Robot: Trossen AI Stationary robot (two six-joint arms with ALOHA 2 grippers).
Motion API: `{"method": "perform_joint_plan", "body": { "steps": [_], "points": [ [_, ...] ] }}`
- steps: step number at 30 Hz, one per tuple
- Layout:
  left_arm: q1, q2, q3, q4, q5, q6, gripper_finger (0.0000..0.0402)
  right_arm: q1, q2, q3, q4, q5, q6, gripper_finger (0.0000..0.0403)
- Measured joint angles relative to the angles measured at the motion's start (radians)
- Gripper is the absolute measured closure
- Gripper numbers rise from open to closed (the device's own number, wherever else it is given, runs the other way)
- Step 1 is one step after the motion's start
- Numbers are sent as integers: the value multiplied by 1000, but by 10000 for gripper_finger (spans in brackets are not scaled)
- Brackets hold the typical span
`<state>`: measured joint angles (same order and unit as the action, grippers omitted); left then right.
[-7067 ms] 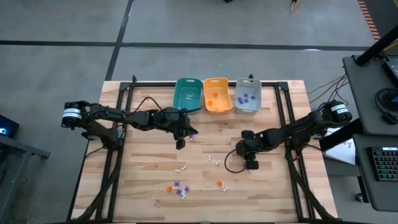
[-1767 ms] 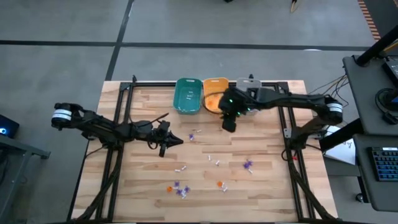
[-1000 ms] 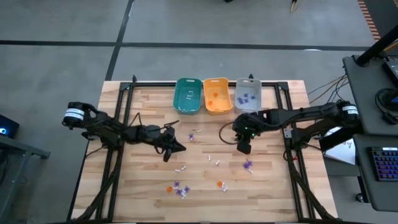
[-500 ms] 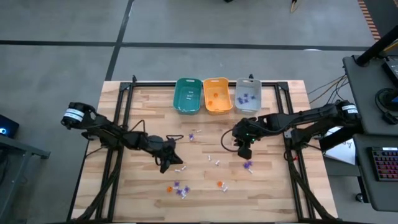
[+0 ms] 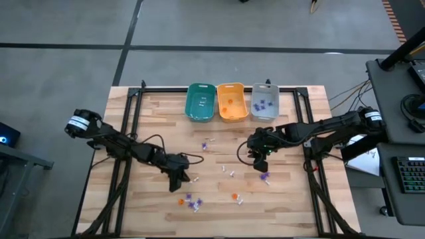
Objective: Sort Halloween decoration
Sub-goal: Put the white bone toy into the blue bin
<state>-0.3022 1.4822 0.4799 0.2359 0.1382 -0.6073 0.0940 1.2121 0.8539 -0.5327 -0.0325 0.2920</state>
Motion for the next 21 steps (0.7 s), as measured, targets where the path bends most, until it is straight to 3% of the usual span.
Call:
{"method": "perform_joint_plan", "body": {
  "steps": [5, 12, 21],
  "points": [
    [-15, 0, 21, -54, -2, 33, 402, 0, 0, 0, 0, 8, 4, 325],
    [-41, 4, 110, -289, -104, 93, 402, 0, 1, 0, 11, 8, 13, 327],
    [-63, 5, 128, -284, -130, 99, 402, 0, 1, 0, 23, 8, 8, 330]
  ]
}}
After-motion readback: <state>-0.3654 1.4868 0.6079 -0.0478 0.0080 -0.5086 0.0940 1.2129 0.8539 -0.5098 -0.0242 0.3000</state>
